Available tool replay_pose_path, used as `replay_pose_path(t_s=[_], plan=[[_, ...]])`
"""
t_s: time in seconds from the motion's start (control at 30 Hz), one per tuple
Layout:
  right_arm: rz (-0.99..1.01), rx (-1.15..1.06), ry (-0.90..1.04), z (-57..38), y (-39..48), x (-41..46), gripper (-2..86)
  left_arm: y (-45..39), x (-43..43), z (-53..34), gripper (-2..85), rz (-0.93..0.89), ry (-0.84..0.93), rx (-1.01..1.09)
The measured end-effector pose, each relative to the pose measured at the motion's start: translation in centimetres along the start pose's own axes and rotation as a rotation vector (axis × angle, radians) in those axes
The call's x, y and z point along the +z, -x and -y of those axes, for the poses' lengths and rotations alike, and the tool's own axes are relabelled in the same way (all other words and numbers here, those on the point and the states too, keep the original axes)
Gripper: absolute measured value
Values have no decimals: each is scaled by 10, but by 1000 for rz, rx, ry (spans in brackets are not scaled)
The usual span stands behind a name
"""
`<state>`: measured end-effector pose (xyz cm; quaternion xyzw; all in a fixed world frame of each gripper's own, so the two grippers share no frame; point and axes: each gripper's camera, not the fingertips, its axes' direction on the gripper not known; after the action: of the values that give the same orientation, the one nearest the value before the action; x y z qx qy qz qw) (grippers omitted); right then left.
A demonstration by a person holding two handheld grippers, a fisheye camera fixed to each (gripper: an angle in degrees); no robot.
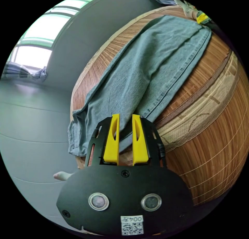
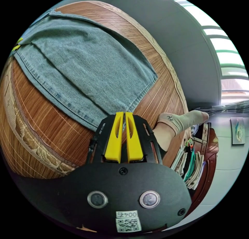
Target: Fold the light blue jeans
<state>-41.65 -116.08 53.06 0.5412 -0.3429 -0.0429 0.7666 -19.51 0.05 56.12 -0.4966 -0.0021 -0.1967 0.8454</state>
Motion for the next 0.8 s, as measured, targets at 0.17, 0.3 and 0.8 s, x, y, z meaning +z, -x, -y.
replay_pose_path(t_s=[0.17,0.3,0.8], plan=[[103,31,-39,-3,-2,-9,29,-10,9,14,73,17,34,44],[226,-44,-79,-10,2,-20,98,-3,13,14,74,-50,33,-1],[-166,-416,-27,-17,82,-15,84,-20,13,20,78,-31,-20,17]])
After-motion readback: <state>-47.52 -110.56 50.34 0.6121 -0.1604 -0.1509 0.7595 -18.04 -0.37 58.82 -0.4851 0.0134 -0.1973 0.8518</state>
